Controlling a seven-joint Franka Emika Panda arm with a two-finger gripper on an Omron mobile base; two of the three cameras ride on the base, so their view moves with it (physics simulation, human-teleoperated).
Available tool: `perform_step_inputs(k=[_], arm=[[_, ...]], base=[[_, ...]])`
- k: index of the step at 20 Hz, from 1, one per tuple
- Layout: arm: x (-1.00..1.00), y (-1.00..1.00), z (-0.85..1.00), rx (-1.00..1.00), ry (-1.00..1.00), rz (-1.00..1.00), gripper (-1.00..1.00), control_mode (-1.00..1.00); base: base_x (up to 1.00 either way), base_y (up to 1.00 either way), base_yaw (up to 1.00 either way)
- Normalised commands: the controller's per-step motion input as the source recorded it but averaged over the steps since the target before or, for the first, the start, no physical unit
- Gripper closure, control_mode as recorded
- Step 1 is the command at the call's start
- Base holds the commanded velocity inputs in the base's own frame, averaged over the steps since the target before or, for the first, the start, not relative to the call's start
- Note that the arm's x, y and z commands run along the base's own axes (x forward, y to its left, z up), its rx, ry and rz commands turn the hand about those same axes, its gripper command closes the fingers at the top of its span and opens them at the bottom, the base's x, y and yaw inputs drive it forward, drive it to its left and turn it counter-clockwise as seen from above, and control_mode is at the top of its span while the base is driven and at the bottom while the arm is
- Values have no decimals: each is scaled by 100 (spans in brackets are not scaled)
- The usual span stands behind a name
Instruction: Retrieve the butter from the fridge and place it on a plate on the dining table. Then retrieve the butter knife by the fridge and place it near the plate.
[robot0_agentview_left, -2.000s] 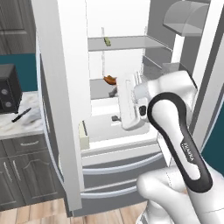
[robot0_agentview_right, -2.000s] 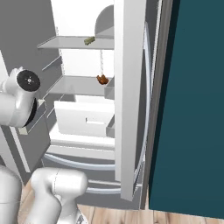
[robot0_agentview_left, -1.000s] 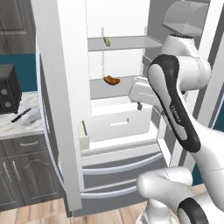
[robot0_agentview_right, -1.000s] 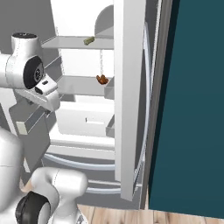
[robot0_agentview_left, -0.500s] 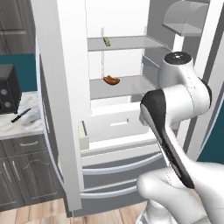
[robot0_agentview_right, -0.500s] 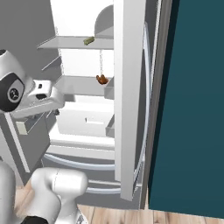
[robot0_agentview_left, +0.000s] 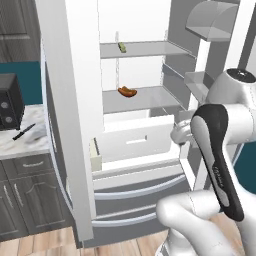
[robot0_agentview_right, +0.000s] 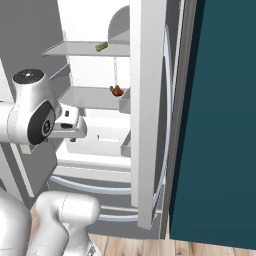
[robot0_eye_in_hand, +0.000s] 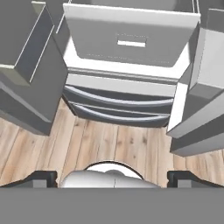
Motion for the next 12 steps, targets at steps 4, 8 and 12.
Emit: perform_step_inputs(k=[4,8,12], arm=[[0,0,0,0,2,-14,-100,-100],[0,0,-1,-7,5,-19,-100,-100],[0,0,0,-2,12,-13,-100,-100]], base=[[0,0,0],[0,0,0],[0,0,0]])
